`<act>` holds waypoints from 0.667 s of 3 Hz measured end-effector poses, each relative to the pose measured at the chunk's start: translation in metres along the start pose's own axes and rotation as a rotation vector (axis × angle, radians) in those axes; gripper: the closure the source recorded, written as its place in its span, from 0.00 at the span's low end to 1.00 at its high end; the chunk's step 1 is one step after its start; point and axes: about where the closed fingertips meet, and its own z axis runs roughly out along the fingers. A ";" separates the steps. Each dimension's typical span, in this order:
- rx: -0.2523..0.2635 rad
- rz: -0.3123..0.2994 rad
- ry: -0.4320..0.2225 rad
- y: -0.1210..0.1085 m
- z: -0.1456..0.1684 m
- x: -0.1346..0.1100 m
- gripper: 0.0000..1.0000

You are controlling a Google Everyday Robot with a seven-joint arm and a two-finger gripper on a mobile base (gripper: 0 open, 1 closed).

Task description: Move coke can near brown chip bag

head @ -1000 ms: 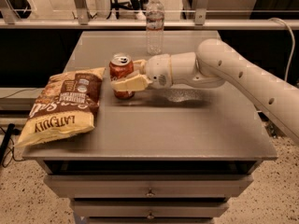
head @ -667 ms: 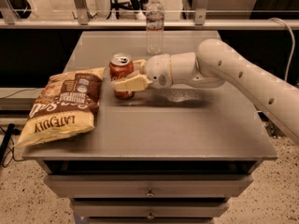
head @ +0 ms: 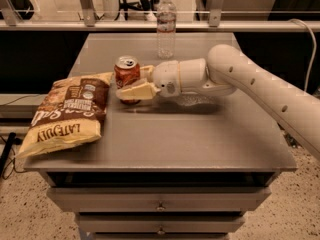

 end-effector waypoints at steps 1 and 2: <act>-0.051 0.006 -0.038 0.005 0.023 0.000 0.00; -0.058 -0.004 -0.059 0.004 0.030 -0.006 0.00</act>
Offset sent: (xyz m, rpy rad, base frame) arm 0.0053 0.0307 0.0093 0.0807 -0.0247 0.0408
